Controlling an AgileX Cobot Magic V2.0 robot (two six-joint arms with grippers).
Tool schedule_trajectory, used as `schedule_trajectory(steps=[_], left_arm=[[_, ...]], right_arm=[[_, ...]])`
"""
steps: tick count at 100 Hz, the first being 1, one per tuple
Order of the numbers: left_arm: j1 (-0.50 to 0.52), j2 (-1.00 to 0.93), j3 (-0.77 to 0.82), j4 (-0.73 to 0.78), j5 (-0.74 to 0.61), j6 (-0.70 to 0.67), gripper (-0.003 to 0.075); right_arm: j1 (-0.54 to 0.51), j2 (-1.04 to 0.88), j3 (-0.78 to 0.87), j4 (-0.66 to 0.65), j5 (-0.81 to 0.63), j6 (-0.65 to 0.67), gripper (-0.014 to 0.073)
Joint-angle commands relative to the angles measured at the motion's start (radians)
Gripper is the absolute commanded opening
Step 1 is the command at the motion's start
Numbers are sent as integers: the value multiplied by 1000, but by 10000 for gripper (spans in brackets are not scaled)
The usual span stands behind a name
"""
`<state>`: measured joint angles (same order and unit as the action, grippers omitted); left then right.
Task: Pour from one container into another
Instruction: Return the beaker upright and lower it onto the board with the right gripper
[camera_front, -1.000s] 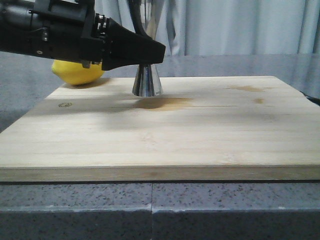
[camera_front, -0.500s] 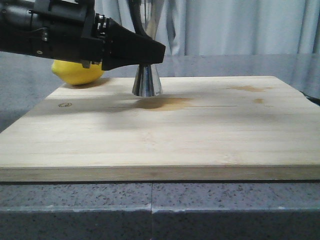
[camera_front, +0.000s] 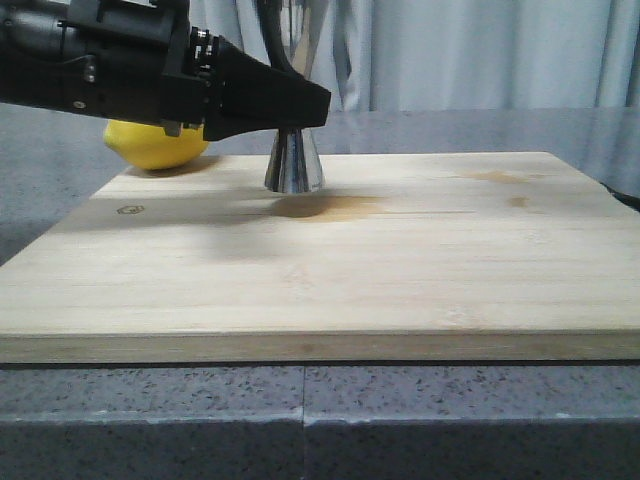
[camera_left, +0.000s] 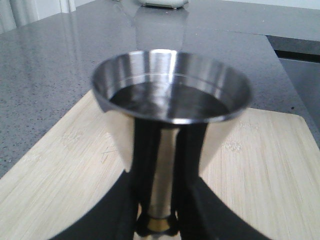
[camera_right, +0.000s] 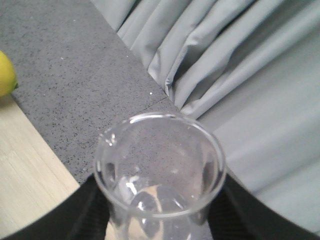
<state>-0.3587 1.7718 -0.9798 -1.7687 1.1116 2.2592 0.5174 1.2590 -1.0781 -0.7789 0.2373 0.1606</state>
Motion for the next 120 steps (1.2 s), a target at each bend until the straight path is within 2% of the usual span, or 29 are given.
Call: schedule_trajectory(steps=[1, 19, 59, 86, 120], left_arm=[[-8, -37, -27, -82, 70, 1, 114], [-8, -37, -27, -82, 70, 0, 114], [-8, -37, -27, -82, 78, -5, 114], [-8, -37, -27, -82, 109, -5, 114], [-8, -37, -27, -82, 109, -5, 114]], right_arm=[[-55, -79, 40, -15, -142, 118, 279], [-187, -134, 194, -3, -315, 279, 279], [-408, -110, 447, 112, -681, 300, 279], [-423, 15, 479, 112, -814, 291, 279], [-423, 171, 466, 143, -920, 207, 279]])
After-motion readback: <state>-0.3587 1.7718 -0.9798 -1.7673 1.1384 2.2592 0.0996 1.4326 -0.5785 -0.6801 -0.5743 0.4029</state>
